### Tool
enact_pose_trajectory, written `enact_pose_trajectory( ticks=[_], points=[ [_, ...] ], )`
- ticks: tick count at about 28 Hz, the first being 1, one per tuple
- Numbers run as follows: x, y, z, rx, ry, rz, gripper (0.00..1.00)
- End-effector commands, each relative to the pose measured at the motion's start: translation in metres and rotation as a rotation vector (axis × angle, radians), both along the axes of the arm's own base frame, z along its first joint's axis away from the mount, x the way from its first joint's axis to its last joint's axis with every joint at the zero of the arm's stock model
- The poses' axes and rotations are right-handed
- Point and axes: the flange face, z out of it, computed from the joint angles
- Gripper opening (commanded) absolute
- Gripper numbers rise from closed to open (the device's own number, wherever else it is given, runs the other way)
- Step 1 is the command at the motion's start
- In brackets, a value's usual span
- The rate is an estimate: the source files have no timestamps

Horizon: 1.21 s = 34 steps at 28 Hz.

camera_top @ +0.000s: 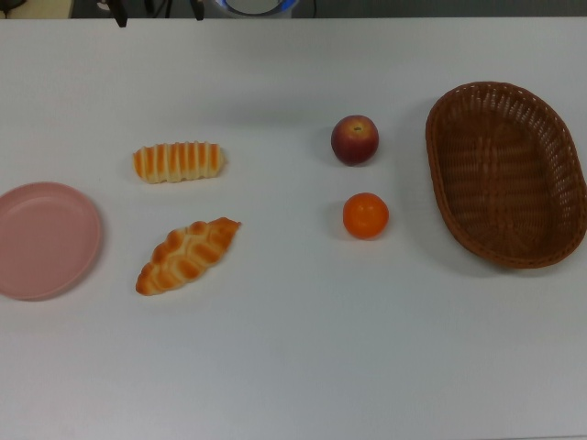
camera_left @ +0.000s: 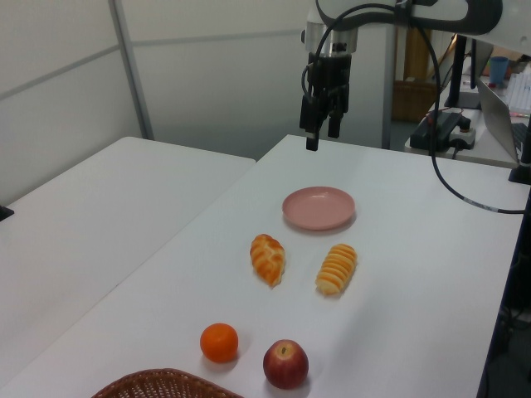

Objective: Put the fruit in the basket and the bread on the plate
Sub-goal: 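Move the gripper down toward the orange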

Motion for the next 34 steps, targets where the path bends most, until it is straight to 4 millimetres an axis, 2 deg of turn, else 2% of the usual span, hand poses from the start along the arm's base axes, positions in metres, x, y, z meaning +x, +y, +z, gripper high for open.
enact_pose_trajectory(
  ticks=[1, 5, 11, 12, 17, 20, 22, 23, 27, 28, 33, 34],
  points=[
    [0.017, 0.019, -0.033, -0.065, 0.025, -0.006, 1.0],
    [0.032, 0.032, -0.059, -0.079, 0.062, -0.013, 1.0],
    [0.08, 0.06, -0.122, -0.099, 0.036, -0.328, 1.0],
    [0.094, 0.067, -0.141, -0.108, 0.016, -0.432, 1.0],
    [0.113, 0.071, -0.171, -0.14, -0.03, -0.607, 1.0],
    [0.111, 0.101, -0.183, -0.152, -0.024, -0.555, 1.0],
    [0.107, 0.131, -0.19, -0.178, -0.022, -0.476, 1.0],
    [0.101, 0.157, -0.197, -0.2, -0.018, -0.423, 1.0],
    [0.091, 0.2, -0.209, -0.214, -0.006, -0.351, 1.0],
    [0.086, 0.219, -0.214, -0.217, -0.001, -0.32, 1.0],
    [0.081, 0.252, -0.237, -0.232, 0.024, -0.272, 1.0],
    [0.08, 0.265, -0.251, -0.242, 0.039, -0.255, 1.0]
  ],
)
